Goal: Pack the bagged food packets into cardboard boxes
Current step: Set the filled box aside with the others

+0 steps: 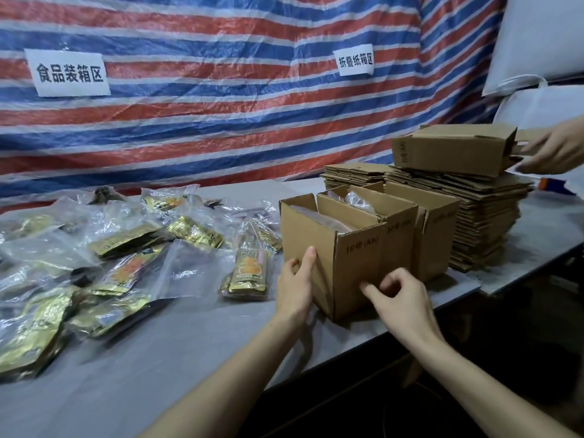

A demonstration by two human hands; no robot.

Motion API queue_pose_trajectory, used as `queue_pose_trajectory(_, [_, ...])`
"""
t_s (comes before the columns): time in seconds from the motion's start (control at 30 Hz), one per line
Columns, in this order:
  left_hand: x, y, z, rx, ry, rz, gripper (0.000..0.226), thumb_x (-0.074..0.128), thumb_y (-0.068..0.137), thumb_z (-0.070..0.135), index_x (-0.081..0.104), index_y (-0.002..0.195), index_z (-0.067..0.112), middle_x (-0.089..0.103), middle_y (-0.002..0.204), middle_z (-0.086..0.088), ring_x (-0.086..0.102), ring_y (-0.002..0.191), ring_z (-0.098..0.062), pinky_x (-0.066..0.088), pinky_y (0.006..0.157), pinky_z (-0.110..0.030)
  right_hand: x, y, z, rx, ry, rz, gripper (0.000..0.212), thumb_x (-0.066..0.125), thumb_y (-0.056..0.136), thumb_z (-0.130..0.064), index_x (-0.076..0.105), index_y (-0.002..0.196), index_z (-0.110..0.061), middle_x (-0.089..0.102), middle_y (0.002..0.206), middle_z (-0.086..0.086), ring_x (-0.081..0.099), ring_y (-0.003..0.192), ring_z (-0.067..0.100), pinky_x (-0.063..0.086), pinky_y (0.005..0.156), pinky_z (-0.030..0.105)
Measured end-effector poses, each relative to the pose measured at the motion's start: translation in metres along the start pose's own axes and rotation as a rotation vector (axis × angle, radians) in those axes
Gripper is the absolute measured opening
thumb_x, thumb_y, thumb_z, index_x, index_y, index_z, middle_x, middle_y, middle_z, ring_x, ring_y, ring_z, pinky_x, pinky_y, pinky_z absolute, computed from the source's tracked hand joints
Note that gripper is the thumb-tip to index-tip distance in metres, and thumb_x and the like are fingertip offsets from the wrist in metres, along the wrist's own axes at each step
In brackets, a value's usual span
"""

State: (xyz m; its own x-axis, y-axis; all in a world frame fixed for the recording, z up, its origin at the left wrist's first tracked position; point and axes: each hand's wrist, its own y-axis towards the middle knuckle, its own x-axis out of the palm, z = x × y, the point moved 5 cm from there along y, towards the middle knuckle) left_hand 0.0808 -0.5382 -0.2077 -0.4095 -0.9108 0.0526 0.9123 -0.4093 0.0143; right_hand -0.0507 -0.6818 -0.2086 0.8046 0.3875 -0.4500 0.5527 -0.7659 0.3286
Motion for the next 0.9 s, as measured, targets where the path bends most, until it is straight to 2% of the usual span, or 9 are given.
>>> queue_pose_trajectory(0.07, [-0.008, -0.005, 0.003, -0.035, 0.059, -0.052, 0.055, 0.061, 0.096, 0.052, 0.053, 0.138, 0.016, 0.063, 0.127, -0.006, 0.064, 0.102, -0.022, 0.055, 0.091, -0.039, 0.008, -0.011, -0.01, -0.072, 0.031, -0.141, 0.039, 0.078, 0.085, -0.037, 0.057, 0.06, -0.016, 0.059, 0.057, -0.007, 0.056, 0.061, 0.009, 0.042, 0.06, 0.029])
queue_pose_trajectory(0.13, [-0.019, -0.012, 0.009, -0.021, 0.158, -0.114, 0.049, 0.068, 0.094, 0.044, 0.058, 0.135, 0.019, 0.065, 0.112, -0.006, 0.06, 0.084, -0.023, 0.049, 0.075, -0.034, 0.021, -0.025, -0.025, -0.156, 0.04, -0.294, 0.039, 0.075, 0.088, -0.036, 0.062, 0.059, -0.014, 0.061, 0.055, -0.003, 0.054, 0.055, 0.004, 0.043, 0.061, 0.026])
queue_pose_trajectory(0.23, [-0.044, -0.023, 0.025, 0.065, 0.316, -0.114, 0.037, 0.072, 0.093, 0.03, 0.067, 0.127, 0.016, 0.068, 0.11, -0.008, 0.061, 0.09, -0.018, 0.048, 0.081, -0.03, 0.04, -0.038, -0.056, -0.244, 0.134, -0.425, 0.032, 0.074, 0.09, -0.029, 0.065, 0.067, -0.01, 0.064, 0.058, 0.0, 0.055, 0.055, 0.008, 0.046, 0.063, 0.031])
queue_pose_trajectory(0.37, [-0.094, -0.047, 0.056, 0.131, 0.265, -0.061, 0.015, 0.07, 0.093, 0.01, 0.072, 0.106, 0.001, 0.071, 0.098, -0.025, 0.067, 0.077, -0.018, 0.06, 0.077, -0.035, 0.063, -0.048, -0.108, -0.343, 0.236, -0.531, 0.03, 0.071, 0.092, -0.034, 0.068, 0.07, -0.015, 0.063, 0.061, 0.004, 0.055, 0.058, 0.009, 0.047, 0.063, 0.031])
queue_pose_trajectory(0.47, [-0.147, -0.072, 0.085, 0.246, 0.387, 0.006, 0.008, 0.07, 0.092, 0.006, 0.072, 0.086, 0.012, 0.07, 0.076, -0.005, 0.064, 0.061, -0.003, 0.048, 0.058, -0.011, 0.084, -0.059, -0.145, -0.423, 0.262, -0.563, 0.028, 0.071, 0.092, -0.038, 0.07, 0.067, -0.023, 0.06, 0.057, 0.0, 0.052, 0.055, 0.003, 0.041, 0.058, 0.023])
queue_pose_trajectory(0.57, [-0.215, -0.102, 0.109, 0.326, 0.613, 0.14, 0.007, 0.071, 0.091, 0.011, 0.072, 0.091, 0.018, 0.071, 0.079, -0.003, 0.062, 0.068, -0.011, 0.049, 0.061, -0.019, 0.108, -0.079, -0.187, -0.456, 0.363, -0.62, 0.025, 0.073, 0.092, -0.03, 0.07, 0.068, -0.021, 0.063, 0.058, -0.001, 0.055, 0.053, 0.008, 0.043, 0.056, 0.029])
queue_pose_trajectory(0.7, [-0.316, -0.15, 0.149, 0.505, 1.222, 0.427, 0.02, 0.068, 0.09, 0.021, 0.069, 0.109, 0.028, 0.07, 0.089, 0.014, 0.065, 0.088, -0.01, 0.045, 0.079, -0.026, 0.132, -0.118, -0.252, -0.547, 0.476, -0.703, 0.024, 0.071, 0.09, -0.033, 0.071, 0.07, -0.021, 0.067, 0.064, 0.003, 0.06, 0.054, 0.007, 0.044, 0.053, 0.019])
queue_pose_trajectory(0.8, [-0.381, -0.186, 0.175, 0.502, 1.551, 0.592, 0.025, 0.064, 0.091, 0.033, 0.065, 0.116, 0.028, 0.066, 0.109, 0.009, 0.058, 0.104, -0.015, 0.038, 0.092, -0.032, 0.147, -0.148, -0.29, -0.58, 0.54, -0.769, 0.027, 0.07, 0.092, -0.028, 0.07, 0.069, -0.013, 0.065, 0.066, 0.011, 0.058, 0.057, 0.011, 0.044, 0.053, 0.019])
queue_pose_trajectory(0.9, [-0.439, -0.221, 0.195, 0.425, 1.744, 0.815, 0.03, 0.065, 0.087, 0.03, 0.067, 0.116, 0.02, 0.063, 0.114, -0.003, 0.057, 0.11, -0.027, 0.04, 0.097, -0.039, 0.161, -0.176, -0.317, -0.613, 0.564, -0.822, 0.027, 0.07, 0.093, -0.024, 0.07, 0.073, -0.007, 0.065, 0.067, 0.014, 0.057, 0.056, 0.009, 0.044, 0.053, 0.018])
